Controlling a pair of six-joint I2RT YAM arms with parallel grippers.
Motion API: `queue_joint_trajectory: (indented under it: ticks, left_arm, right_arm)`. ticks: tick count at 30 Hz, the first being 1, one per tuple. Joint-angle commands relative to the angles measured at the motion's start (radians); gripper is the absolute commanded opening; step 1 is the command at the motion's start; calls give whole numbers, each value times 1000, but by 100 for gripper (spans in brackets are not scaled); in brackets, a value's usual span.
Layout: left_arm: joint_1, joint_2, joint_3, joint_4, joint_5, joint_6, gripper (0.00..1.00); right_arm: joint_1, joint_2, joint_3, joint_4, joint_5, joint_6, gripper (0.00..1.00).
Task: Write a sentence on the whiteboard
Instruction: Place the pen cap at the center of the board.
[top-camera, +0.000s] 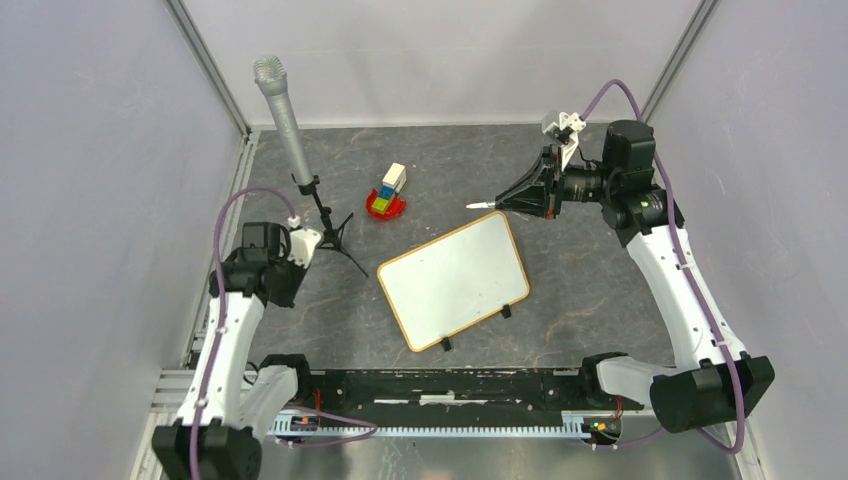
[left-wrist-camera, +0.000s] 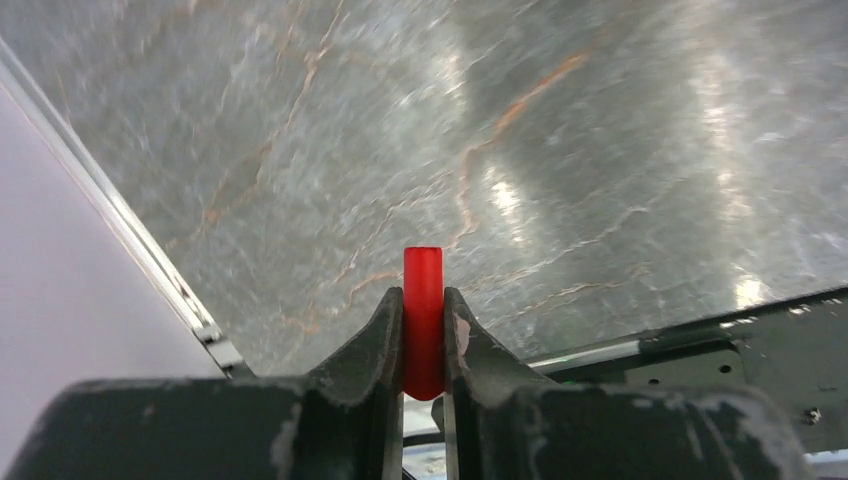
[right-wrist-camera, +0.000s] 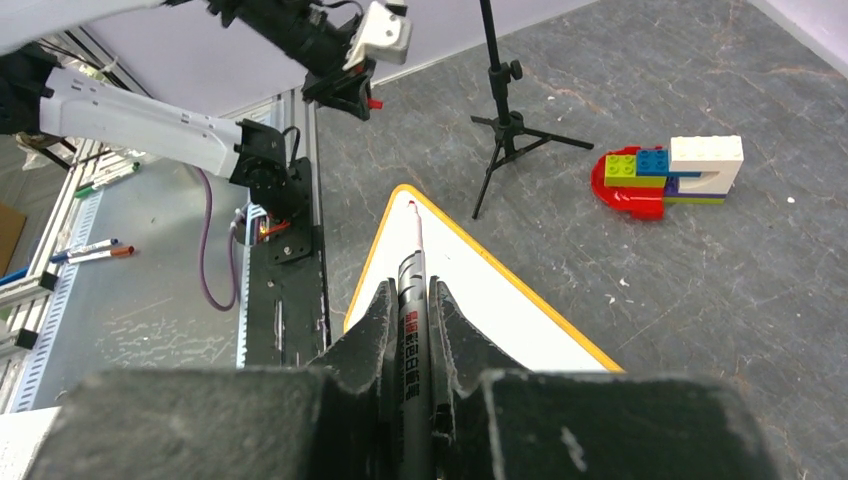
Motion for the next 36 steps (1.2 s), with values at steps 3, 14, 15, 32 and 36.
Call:
queue_joint_trajectory:
  ticks: [3,14,15,32,36]
  left_arm:
    - [315,174,1,68,145,214,2]
    - [436,431,23,190,362,305,19]
    - [435,455,23,201,376,305,19]
    - [427,628,-16,322,379,289,40]
    - [426,607,-26,322,388,282,46]
  right_arm:
    - [-2,-29,27,-94,13,-103,0]
    - [-2,-35,-30,-40,45,-63,0]
    - [-3,-39,-39,-32,50,-60,0]
    - [-1,-32,-97,-54,78,-105,0]
    - [-1,-36,-107,-62,81,-120,0]
